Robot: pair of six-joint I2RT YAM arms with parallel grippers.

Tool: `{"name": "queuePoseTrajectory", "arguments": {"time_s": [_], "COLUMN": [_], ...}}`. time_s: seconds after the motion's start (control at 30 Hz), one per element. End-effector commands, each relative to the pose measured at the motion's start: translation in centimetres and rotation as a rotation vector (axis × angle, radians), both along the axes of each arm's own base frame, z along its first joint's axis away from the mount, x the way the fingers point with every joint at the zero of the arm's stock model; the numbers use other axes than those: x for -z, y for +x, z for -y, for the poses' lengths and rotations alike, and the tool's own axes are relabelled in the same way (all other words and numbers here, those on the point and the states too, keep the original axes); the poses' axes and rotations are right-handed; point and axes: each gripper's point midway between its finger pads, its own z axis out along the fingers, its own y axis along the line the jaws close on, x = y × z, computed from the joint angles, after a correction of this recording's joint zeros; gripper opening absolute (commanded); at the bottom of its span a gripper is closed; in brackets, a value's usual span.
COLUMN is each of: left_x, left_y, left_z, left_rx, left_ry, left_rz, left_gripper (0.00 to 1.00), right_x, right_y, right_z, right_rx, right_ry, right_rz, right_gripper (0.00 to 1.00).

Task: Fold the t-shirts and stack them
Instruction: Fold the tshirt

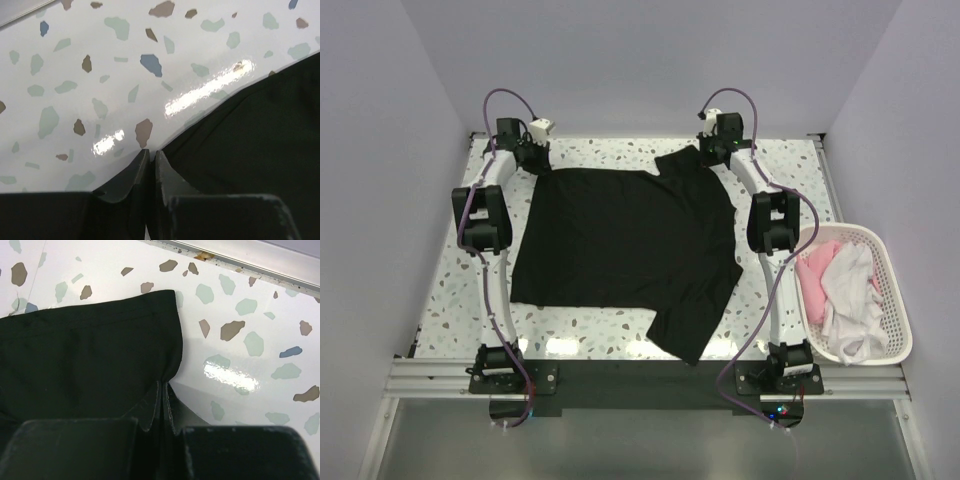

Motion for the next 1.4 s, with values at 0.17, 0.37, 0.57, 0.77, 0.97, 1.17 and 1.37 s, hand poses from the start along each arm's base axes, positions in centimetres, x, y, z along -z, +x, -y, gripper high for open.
{"name": "queuePoseTrajectory", "arguments": {"time_s": [0.17, 0.37, 0.57, 0.77, 0.97, 1.17, 1.37], "left_x": [-6.7, -8.7, -10.0, -10.6, -11.0, -11.1, -11.0], "left_y": [1.3, 1.0, -0.1, -1.8, -3.2, -4.6, -5.6], "left_z": [0.5, 0.5, 0.6, 0.5, 0.1, 0.2, 0.1], "left_rx": [0.045, 0.099, 0.155, 0.246, 0.303, 0.383, 0.437], "left_ry": [0.005, 0.034, 0.079, 0.11, 0.118, 0.055, 0.015], "left_rz": [0.203, 0.264, 0.335, 0.389, 0.431, 0.472, 0.484], "left_gripper": [0.0, 0.0, 0.0, 0.0, 0.0, 0.0, 0.0], "right_x": [-10.6, -12.5, -13.0, -14.1, -13.8, -13.6, -13.4], "right_y": [-0.6, -1.4, -2.7, -4.8, -6.9, -8.8, -10.8], "right_z": [-0.8, -0.1, 0.2, 0.1, 0.9, 1.2, 1.3], "right_rx": [-0.048, -0.047, -0.048, -0.069, -0.086, -0.099, -0.116], "right_ry": [0.06, 0.071, 0.084, 0.094, 0.066, 0.065, 0.056], "right_rz": [0.135, 0.136, 0.104, 0.082, 0.052, 0.015, -0.018], "right_gripper": [0.0, 0.0, 0.0, 0.0, 0.0, 0.0, 0.0]}}
